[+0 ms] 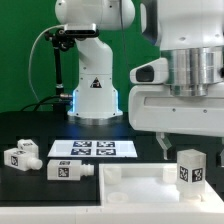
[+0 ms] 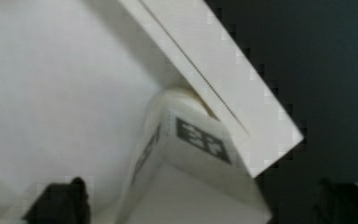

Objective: Assemble one leg

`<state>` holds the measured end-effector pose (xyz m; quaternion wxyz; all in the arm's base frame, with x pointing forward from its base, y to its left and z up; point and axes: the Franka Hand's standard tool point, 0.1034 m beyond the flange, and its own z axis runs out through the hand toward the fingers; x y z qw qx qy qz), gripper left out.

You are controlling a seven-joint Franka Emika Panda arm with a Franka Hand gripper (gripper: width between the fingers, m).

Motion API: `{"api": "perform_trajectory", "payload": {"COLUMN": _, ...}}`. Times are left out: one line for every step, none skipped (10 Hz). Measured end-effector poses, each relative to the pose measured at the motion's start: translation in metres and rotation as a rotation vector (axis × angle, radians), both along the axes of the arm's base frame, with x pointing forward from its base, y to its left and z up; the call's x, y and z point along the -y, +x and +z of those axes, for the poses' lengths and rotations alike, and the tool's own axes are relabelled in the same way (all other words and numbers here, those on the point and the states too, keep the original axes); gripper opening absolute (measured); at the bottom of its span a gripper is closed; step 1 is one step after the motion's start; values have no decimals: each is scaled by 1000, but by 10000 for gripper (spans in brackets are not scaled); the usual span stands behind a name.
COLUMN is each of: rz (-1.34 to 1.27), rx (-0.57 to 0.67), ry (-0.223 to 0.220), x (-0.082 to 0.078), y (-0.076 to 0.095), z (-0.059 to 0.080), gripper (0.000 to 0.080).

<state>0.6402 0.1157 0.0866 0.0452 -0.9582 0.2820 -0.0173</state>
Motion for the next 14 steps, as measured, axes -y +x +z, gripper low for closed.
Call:
{"api": "perform_trajectory", "payload": {"rz": 60, "rx": 4, "ry": -5, "x": 1, "y": 0, "z": -1, "gripper": 639}}
{"api": "perform_trajectory", "payload": {"rz": 119, "rx": 8, "ry": -10, "x": 2, "y": 0, "z": -1, "gripper": 648}}
{"api": "perform_trajectory", "payload": {"rz": 203, "rx": 14, "ry": -15, "x": 3, "y": 0, "z": -1, "gripper": 648}}
{"api": "perform_trajectory", "payload": {"rz": 318, "rx": 20, "ry": -30, "x": 3, "y": -1, "z": -2, "gripper": 648}}
{"api": "perform_trajectory", "payload": {"rz": 523, "rx": 31, "ry": -55, "x": 2, "y": -1, "z": -3, "gripper": 648}}
{"api": "perform_trajectory", "payload": {"rz": 604, "rx": 40, "ry": -60, "x": 6, "y": 1, "z": -3, "gripper": 648}}
{"api": "perform_trajectory", "payload": {"rz": 572, "rx": 38, "ry": -58, "x": 6, "y": 0, "z": -3, "gripper": 648}}
{"api": "perform_trajectory", "payload": {"rz": 556, "rx": 37, "ry": -58, "x": 6, "y": 0, "z": -3, "gripper": 559}}
{"api": "perform_trajectory", "payload": {"rz": 527, "rx": 35, "ry": -55, "x": 6, "y": 0, "z": -3, "gripper": 375}}
{"api": "perform_trajectory", "payload": {"rz": 454, "rx": 31, "ry": -50, "x": 6, "y": 0, "z": -3, "gripper": 375}}
{"api": "perform_trajectory", "payload": {"rz": 373, "rx": 25, "ry": -45, "x": 5, "y": 0, "z": -3, "gripper": 285}}
{"api": "perform_trajectory", "payload": {"rz": 315, "rx": 21, "ry": -41, "x": 5, "y": 0, "z": -3, "gripper": 285}}
{"api": "perform_trajectory", "payload": {"rz": 264, "rx": 18, "ry": -38, "x": 6, "y": 0, "z": -4, "gripper": 285}}
{"api": "perform_trajectory", "payload": {"rz": 166, "rx": 13, "ry": -33, "x": 6, "y": 1, "z": -4, "gripper": 285}}
